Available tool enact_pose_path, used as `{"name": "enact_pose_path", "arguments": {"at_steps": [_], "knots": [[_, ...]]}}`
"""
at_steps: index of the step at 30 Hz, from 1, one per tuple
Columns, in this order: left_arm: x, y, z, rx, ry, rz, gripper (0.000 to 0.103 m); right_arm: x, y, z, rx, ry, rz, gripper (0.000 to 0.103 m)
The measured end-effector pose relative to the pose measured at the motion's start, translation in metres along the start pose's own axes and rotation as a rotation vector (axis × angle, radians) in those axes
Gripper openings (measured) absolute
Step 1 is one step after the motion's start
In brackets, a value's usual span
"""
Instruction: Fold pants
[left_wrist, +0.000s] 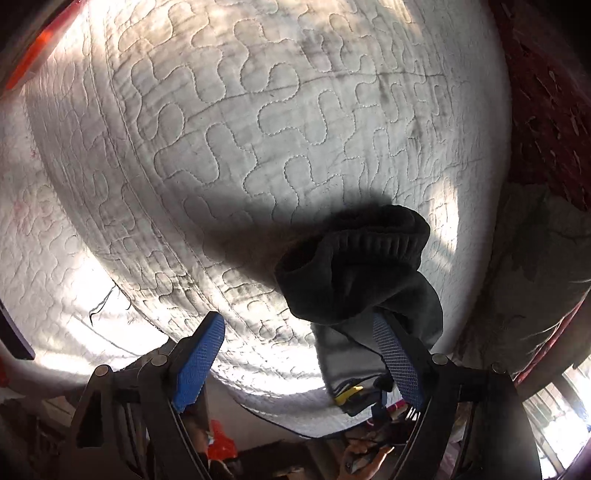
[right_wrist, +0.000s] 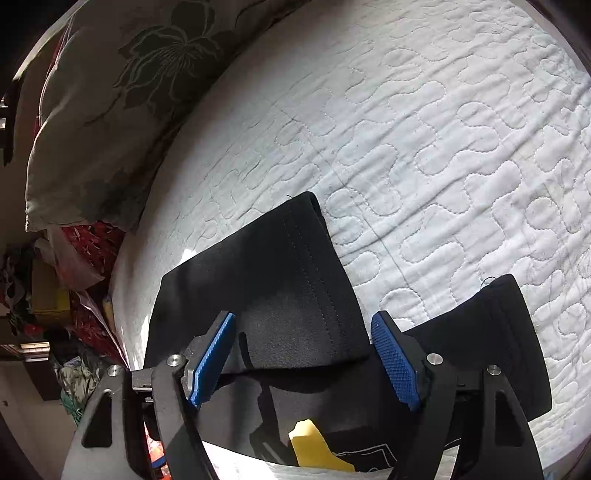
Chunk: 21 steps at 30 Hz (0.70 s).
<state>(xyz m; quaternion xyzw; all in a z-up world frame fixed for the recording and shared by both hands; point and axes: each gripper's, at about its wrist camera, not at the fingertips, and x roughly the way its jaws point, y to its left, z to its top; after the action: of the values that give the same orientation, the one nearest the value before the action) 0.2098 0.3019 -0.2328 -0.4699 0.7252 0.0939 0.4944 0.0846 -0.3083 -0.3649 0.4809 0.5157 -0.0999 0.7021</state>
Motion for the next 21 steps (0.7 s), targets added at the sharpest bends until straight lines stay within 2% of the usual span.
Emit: {"name": "enact_pose_path", "arguments": {"at_steps": [2,5,7,9,11,14,15,16,17,18,19,21], "knots": [[0.006,-0.006,0.005,-0.039,-0.002,-0.025,0.083,0.0,0.001,0.001,0.007,0.003,-0.005,0.078],[0.015,-0.016,0.01,-0.093,0.01,-0.018,0.083,0.003,0.007,0.002,0.002,0.026,-0.014,0.078],[0.022,-0.022,0.011,-0.123,0.042,0.007,0.081,0.005,0.011,0.005,-0.007,0.042,-0.03,0.078],[0.028,-0.029,0.011,-0.153,0.072,0.064,0.081,0.008,0.014,0.008,-0.007,0.056,-0.042,0.078],[0.037,-0.033,0.013,-0.193,0.101,0.079,0.077,0.01,0.016,0.011,-0.002,0.068,-0.04,0.078],[0.047,-0.039,0.019,-0.241,0.129,0.092,0.063,0.014,0.018,0.015,-0.013,0.092,-0.053,0.077],[0.051,-0.04,0.021,-0.245,0.137,0.101,0.053,0.014,0.017,0.017,-0.022,0.099,-0.052,0.073],[0.054,-0.042,0.022,-0.248,0.145,0.096,0.041,0.015,0.018,0.018,-0.036,0.105,-0.051,0.061],[0.059,-0.044,0.023,-0.249,0.157,0.094,0.034,0.016,0.021,0.018,-0.052,0.11,-0.048,0.05],[0.063,-0.045,0.023,-0.249,0.17,0.091,0.024,0.018,0.023,0.018,-0.065,0.122,-0.039,0.023],[0.065,-0.047,0.022,-0.248,0.176,0.09,0.019,0.019,0.023,0.019,-0.073,0.13,-0.028,0.015],[0.066,-0.053,0.02,-0.219,0.17,0.1,0.012,0.017,0.028,0.018,-0.104,0.124,-0.02,0.014]]}}
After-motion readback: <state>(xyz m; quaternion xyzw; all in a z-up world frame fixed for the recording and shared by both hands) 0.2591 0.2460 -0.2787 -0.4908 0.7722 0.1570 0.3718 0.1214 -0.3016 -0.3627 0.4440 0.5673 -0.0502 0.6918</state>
